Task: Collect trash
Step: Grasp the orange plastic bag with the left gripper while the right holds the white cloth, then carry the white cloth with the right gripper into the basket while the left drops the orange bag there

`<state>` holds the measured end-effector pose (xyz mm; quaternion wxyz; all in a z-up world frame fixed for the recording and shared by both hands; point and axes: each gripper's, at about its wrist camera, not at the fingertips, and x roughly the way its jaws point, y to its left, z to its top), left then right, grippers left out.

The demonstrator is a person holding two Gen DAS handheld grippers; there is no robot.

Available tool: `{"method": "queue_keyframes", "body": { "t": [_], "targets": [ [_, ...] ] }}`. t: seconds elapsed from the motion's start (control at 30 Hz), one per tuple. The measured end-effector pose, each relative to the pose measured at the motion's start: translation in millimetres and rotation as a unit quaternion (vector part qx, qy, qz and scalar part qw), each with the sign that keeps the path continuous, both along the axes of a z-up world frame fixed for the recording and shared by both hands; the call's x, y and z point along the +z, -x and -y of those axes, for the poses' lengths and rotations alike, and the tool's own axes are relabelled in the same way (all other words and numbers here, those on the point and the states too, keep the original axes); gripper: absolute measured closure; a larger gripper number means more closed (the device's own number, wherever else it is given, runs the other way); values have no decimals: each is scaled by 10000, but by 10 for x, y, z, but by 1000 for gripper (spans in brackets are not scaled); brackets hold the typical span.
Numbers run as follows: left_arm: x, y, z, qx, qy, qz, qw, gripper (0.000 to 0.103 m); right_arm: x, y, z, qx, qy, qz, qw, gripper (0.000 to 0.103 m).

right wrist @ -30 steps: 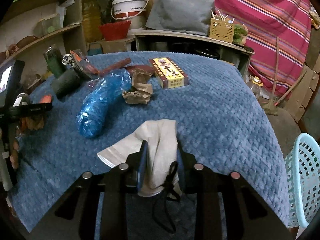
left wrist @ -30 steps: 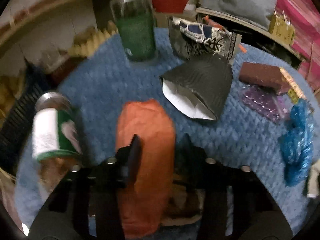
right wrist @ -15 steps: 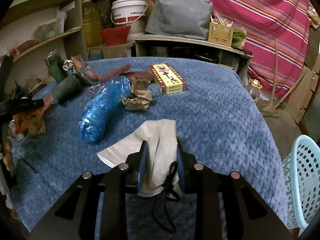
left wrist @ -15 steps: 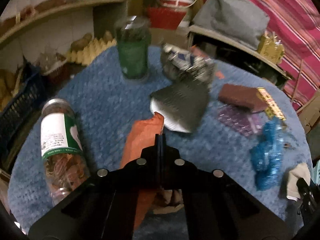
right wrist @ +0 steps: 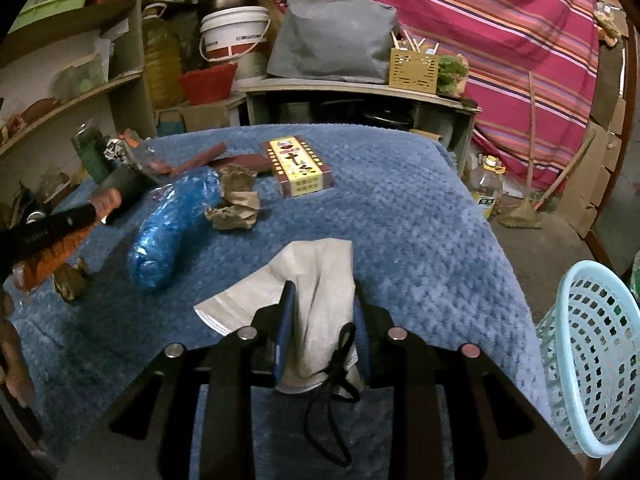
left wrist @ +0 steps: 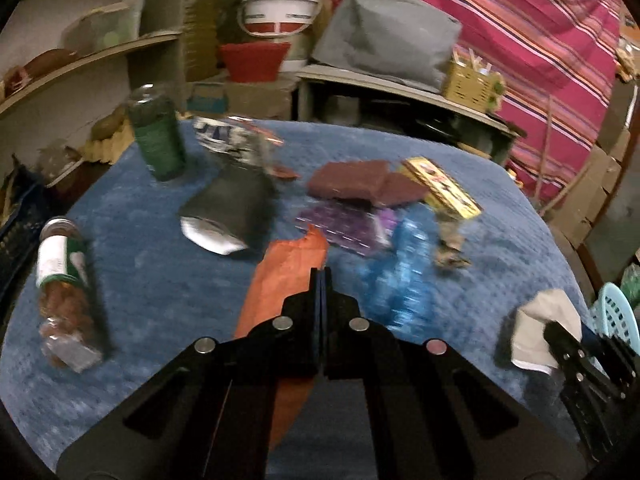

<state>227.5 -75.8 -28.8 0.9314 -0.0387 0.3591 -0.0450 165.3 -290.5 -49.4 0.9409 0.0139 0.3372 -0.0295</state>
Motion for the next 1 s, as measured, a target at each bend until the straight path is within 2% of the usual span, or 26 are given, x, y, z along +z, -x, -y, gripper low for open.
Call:
{"method": "queue_keyframes", "body": {
  "t": [0.2,0.4,0.67,0.87,1.0],
  "targets": [
    [36,71,160,-200,157,39,9997,103,27,36,107,-67,-25,46,10000,76],
    [10,95,236,-299,186,-114,9993,103,62,67,199,-122,-75,108,9998,76],
    [176,263,260,-512,180,122,9985,103,143,157,286,-157,-77,258,9995,76],
    [362,341,36,-624,332,314,9970,103,274,270,496,-290,-236,464,9982,75],
    [462,392,-24,-642,303,464,9964,103,367,340,695,-411,-333,599,9968,75]
  ]
}}
